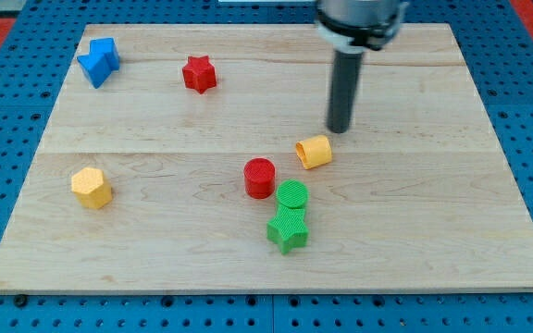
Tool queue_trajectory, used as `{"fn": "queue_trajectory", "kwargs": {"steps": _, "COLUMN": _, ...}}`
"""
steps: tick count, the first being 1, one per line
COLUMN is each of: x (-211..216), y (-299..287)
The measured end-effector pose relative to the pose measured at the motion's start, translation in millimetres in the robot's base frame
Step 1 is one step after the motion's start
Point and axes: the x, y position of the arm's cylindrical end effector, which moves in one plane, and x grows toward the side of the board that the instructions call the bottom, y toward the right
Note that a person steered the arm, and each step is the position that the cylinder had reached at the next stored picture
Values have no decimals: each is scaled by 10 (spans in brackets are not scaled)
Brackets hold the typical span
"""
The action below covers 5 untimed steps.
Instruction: Place the yellow heart in between the red circle and yellow hexagon
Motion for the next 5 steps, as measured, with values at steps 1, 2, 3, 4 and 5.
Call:
{"fn": "queue_trajectory", "kwargs": {"steps": 1, "x": 259, "y": 296}}
{"fn": "queue_trajectory", "kwargs": {"steps": 2, "x": 425, "y": 11}}
{"fn": "queue_trajectory", "kwargs": {"steps": 3, "x": 407, "y": -429}}
{"fn": "queue_trajectory", "kwargs": {"steps": 4, "x": 276, "y": -975}}
{"fn": "queue_trajectory", "kwargs": {"steps": 5, "x": 83, "y": -1391}}
